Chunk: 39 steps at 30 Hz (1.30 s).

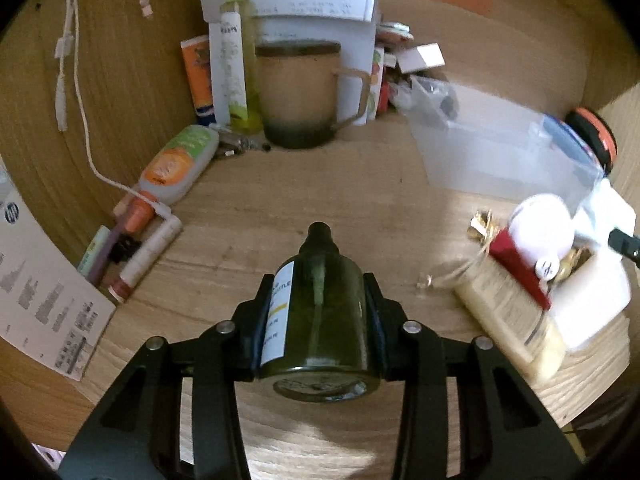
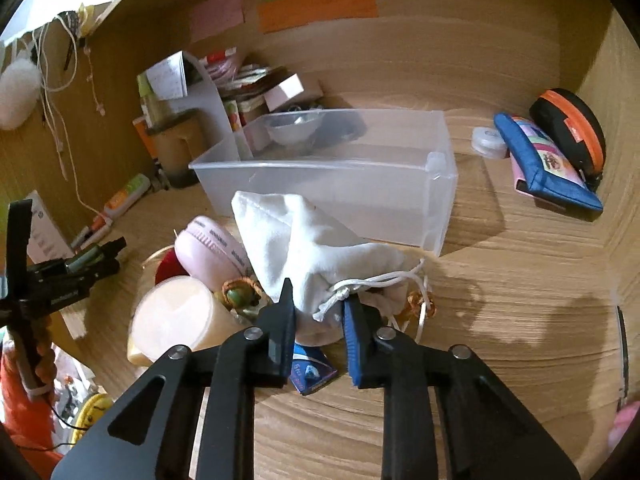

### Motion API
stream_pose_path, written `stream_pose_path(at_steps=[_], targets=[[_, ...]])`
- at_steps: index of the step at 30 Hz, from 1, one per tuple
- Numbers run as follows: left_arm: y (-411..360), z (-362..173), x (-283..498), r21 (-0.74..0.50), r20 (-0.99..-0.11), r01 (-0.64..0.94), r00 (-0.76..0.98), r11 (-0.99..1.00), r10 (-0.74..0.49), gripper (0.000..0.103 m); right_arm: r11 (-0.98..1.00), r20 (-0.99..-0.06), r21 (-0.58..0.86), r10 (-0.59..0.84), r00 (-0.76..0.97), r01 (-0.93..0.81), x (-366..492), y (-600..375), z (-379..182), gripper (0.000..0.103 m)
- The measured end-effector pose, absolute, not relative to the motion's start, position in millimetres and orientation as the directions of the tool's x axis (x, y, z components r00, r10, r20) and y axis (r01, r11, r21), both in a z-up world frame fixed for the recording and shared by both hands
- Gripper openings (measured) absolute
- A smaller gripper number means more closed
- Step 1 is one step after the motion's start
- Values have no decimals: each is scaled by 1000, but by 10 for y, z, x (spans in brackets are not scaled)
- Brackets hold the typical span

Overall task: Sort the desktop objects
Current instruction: 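Carry the green bottle and white bag into the clear box and release both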

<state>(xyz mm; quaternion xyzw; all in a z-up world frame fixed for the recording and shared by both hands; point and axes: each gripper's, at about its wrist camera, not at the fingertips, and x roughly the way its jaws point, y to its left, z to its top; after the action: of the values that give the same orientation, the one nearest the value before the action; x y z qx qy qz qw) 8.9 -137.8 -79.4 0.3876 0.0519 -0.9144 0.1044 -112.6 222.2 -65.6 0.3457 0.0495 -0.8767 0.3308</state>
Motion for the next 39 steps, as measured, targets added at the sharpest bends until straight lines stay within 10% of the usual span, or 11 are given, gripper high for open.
stream_pose_path(at_steps=[39], targets=[[-885, 414, -856, -32, -609, -44, -791, -999, 55, 41, -793, -502, 120, -568, -653, 597, -1619, 2552, 279, 18]])
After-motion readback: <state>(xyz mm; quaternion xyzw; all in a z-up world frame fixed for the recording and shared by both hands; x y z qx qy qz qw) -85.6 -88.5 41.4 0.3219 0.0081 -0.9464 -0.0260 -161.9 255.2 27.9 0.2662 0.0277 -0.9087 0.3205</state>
